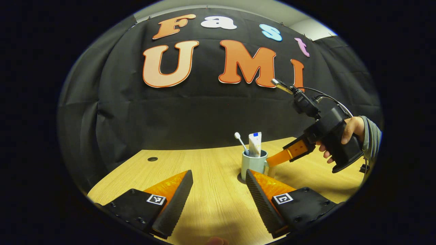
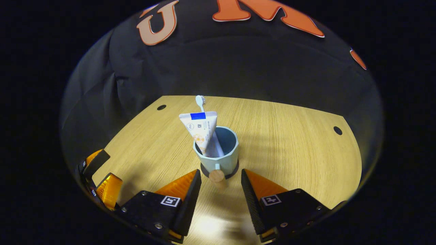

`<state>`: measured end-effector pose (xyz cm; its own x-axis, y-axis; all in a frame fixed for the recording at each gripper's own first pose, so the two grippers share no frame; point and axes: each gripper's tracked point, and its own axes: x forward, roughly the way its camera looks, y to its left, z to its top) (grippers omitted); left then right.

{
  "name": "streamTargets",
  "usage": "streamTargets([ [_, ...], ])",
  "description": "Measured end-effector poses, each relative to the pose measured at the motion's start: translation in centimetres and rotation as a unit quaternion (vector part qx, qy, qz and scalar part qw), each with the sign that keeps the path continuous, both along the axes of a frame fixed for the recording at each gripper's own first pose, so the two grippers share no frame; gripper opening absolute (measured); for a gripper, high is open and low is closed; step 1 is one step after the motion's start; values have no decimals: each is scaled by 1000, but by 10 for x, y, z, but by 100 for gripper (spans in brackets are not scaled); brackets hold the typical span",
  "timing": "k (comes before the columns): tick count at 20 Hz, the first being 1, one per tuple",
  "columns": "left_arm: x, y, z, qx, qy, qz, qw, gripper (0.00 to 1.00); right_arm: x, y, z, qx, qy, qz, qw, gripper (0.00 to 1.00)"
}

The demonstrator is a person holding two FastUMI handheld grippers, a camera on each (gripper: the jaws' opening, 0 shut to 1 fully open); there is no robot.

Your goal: Put the toothbrush and toothpaste on the desktop into the cup, then pick up the cup and place it on the coaster on the desktop.

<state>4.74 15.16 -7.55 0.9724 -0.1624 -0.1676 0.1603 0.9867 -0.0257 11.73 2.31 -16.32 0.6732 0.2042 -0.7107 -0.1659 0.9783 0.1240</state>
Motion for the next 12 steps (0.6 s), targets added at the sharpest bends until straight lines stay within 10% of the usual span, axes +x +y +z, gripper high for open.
streamTargets([
  [12, -9, -59, 42, -7, -49, 19, 999, 99, -36, -71, 63, -14, -205, -40, 978, 82],
])
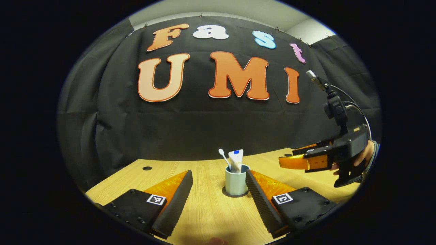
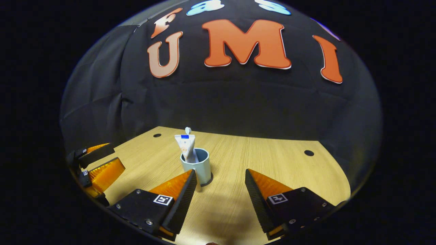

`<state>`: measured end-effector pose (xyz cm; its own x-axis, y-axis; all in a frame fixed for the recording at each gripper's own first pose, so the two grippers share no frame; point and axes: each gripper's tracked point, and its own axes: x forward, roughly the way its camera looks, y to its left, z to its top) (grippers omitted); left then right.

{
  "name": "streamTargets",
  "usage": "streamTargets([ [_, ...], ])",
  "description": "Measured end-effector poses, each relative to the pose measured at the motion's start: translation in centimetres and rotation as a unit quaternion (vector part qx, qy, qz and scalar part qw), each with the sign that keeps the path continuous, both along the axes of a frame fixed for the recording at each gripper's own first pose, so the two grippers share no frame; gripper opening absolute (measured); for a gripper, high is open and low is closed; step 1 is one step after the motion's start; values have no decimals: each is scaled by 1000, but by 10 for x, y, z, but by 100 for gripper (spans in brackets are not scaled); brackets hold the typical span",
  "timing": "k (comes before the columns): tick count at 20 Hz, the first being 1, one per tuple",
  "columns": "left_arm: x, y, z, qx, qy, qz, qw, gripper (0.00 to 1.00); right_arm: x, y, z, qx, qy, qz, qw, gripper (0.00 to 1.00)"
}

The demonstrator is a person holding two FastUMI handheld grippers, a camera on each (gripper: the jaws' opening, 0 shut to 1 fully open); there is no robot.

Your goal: Put the toothbrush and toothpaste on the desktop into the cup, then pick up the cup and place it on the coaster on the desktop.

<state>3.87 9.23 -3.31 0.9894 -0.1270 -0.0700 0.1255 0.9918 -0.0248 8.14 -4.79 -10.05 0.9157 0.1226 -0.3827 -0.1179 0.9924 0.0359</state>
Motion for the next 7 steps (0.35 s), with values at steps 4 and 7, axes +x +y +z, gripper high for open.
streamTargets([
  [4, 2, -28, 13, 0, -19, 5, 1000, 100, -9, -29, 19, -12, -66, -16, 998, 86],
  [7, 6, -42, 24, 12, -35, 14, 999, 100, -16, -47, 30, -39, -105, -22, 993, 86],
])
